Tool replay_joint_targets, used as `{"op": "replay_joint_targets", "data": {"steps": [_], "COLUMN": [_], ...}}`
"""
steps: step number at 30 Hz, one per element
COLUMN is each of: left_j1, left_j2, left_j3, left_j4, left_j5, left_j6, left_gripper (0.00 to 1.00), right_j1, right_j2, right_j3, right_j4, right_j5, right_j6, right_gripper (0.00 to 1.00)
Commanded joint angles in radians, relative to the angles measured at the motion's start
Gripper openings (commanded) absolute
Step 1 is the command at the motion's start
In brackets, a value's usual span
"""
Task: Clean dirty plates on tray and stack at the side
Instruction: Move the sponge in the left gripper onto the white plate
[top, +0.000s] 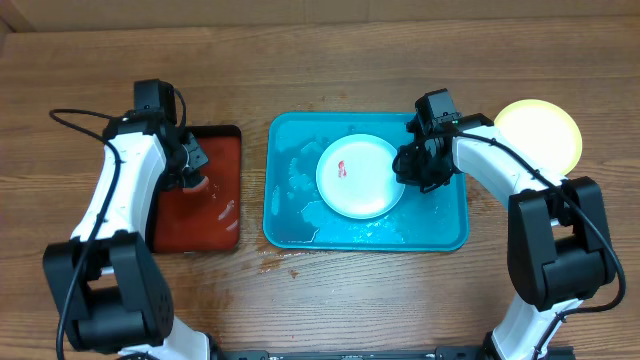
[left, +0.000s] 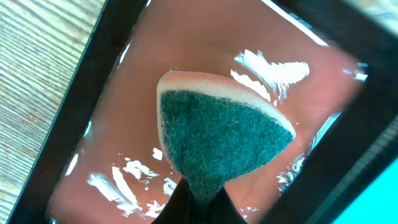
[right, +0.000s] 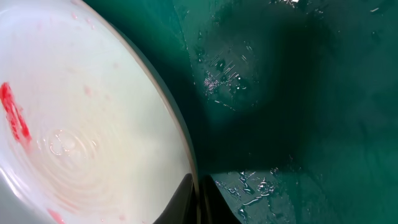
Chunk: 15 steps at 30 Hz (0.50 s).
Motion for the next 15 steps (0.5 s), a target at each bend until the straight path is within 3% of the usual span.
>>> {"op": "replay_joint_targets", "data": {"steps": [1,7,15], "left_j1": [-0.002,-0.026,-0.182], "left_j2": [-0.045,-0.044,-0.042], "left_j3": [0.024,0.024,0.024], "left_j4": [0.009,0.051,0.145], "left_j5": [0.138,0.393,0.400], "left_j6": [0.092,0.217,0.225], "left_gripper": [0.04,0.04,0.04], "right_j1": [0.018,0.056,0.077], "right_j2": [0.002,0.002,0.002], "right_j3": [0.005,0.005,0.005], "right_j4": [0.013,0.026,0.053], "right_j5": [0.002,0.016,0.021], "right_j6": [-0.036,-0.032,0.045], "right_gripper": [0.04,0.04,0.04]}}
